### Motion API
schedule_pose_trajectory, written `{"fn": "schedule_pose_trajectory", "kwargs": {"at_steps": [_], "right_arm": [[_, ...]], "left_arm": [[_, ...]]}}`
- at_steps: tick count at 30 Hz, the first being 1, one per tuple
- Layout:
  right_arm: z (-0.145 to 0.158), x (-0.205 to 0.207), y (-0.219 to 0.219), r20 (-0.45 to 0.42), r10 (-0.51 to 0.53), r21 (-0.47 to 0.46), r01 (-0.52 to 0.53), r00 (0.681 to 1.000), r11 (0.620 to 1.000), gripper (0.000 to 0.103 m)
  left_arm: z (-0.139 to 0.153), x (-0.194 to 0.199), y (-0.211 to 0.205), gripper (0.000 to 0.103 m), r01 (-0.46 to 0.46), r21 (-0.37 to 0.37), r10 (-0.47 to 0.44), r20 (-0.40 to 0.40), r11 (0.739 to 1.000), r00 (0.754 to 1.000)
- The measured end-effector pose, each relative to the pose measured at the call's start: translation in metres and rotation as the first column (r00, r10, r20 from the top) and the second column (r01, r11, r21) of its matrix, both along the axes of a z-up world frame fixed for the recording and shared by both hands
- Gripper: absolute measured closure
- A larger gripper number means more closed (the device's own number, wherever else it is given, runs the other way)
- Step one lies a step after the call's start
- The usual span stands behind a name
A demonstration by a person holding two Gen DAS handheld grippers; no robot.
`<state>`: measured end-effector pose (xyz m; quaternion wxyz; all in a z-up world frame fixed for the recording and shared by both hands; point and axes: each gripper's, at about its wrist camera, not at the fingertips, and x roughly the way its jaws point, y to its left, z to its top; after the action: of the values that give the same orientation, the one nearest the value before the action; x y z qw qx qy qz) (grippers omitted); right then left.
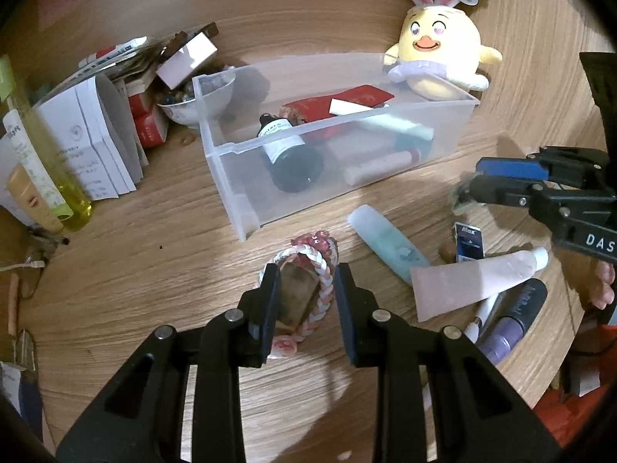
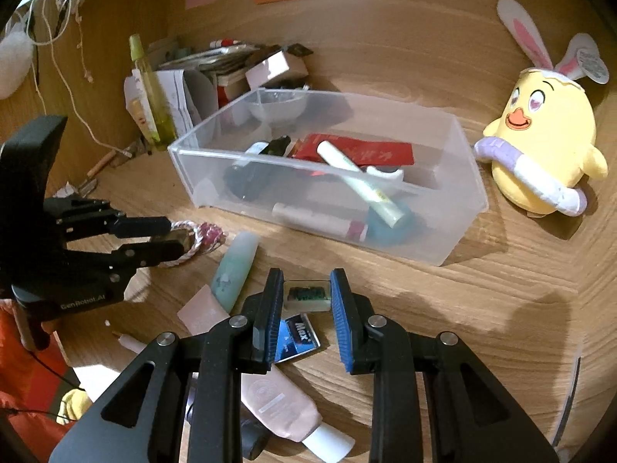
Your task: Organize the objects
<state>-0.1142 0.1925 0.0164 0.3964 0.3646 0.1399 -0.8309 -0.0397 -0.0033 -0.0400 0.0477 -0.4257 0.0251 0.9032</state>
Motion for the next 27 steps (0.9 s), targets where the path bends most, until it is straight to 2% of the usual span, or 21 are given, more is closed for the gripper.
{"fn": "schedule_pose_trajectory", "kwargs": {"at_steps": [6,10,12,15,17,19,27], "right_arm": [[0.002,0.000,0.004,0.005,0.004,-0.024,-0.004,1.000,1.000,0.080],[0.002,0.000,0.006,0.009,0.008,-0.036,-0.008,1.000,0.999,0.080],[0.003,0.000,0.007,0.008,0.010,-0.046,-0.010,1.000,0.999,0.080],[0.005,0.000,0.009,0.005,0.012,-0.060,-0.011,1.000,0.998,0.080],[0.006,-0.001,0.011,0.003,0.010,-0.070,-0.010,1.000,0.997,0.080],[0.007,-0.002,0.012,0.002,0.006,-0.075,-0.006,1.000,0.997,0.080],[0.020,-0.010,0.018,-0.016,-0.009,-0.105,0.007,1.000,0.994,0.080]], "left_arm": [[-0.003,-0.003,0.001,0.075,0.006,-0.044,-0.005,0.011,0.999,1.000],[-0.007,-0.006,0.008,0.074,0.021,-0.128,-0.020,0.010,0.992,1.000],[-0.010,-0.010,0.005,0.074,0.015,-0.144,-0.013,0.022,0.990,1.000],[-0.014,-0.016,-0.005,0.075,-0.005,-0.099,0.011,0.056,0.995,0.998],[-0.014,-0.017,-0.010,0.081,-0.022,-0.071,0.026,0.059,0.997,0.998],[-0.011,-0.015,-0.013,0.082,-0.035,-0.031,0.036,0.054,0.999,0.998],[0.019,-0.004,-0.003,0.082,-0.033,0.009,0.034,-0.031,0.999,0.999]]}}
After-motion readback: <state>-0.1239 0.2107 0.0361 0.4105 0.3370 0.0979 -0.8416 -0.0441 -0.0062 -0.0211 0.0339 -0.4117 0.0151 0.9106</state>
